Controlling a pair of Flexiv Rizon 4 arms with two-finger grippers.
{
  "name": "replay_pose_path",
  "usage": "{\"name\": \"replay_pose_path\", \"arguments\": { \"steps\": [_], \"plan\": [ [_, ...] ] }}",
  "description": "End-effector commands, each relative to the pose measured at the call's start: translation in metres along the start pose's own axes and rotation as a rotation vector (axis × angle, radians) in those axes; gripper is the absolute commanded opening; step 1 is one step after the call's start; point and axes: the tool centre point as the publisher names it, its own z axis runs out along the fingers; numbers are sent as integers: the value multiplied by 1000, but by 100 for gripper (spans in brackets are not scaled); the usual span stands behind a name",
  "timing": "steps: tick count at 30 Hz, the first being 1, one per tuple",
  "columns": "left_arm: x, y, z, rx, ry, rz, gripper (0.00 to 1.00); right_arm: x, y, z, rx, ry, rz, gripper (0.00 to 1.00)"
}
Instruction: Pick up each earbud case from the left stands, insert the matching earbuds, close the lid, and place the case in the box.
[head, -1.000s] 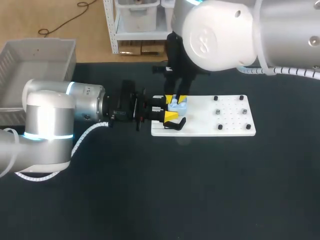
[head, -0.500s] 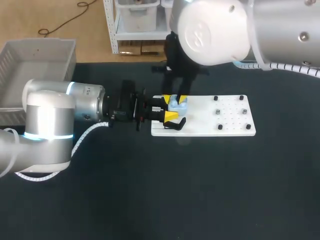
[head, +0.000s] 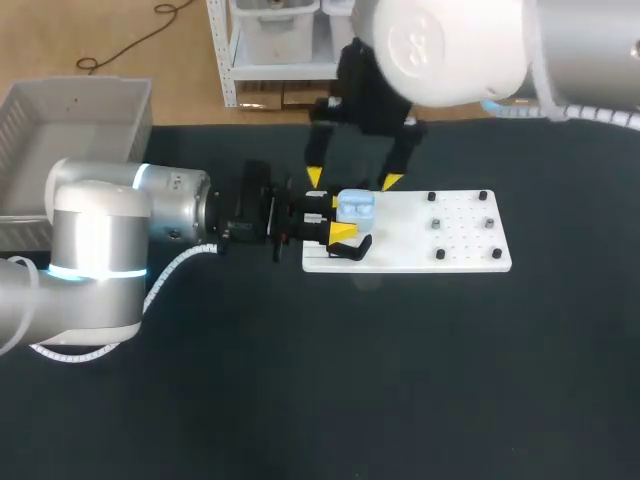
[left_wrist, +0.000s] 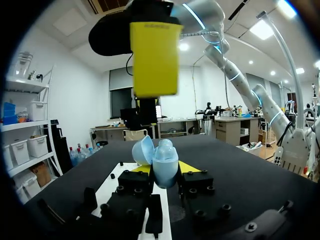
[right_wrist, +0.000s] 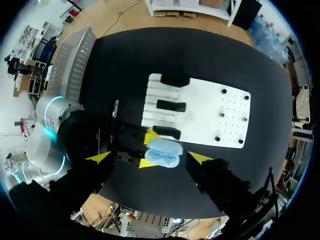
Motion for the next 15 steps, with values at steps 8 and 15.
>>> {"name": "replay_pose_path", "arguments": {
  "steps": [8,15],
  "plan": [
    [0,-1,0,-2,0,1,0,-32,-40,-5,-17,-33,135,100],
    [0,-1,0,-2,0,1,0,-50,-52,9,-27,11,188,100]
  ]
}}
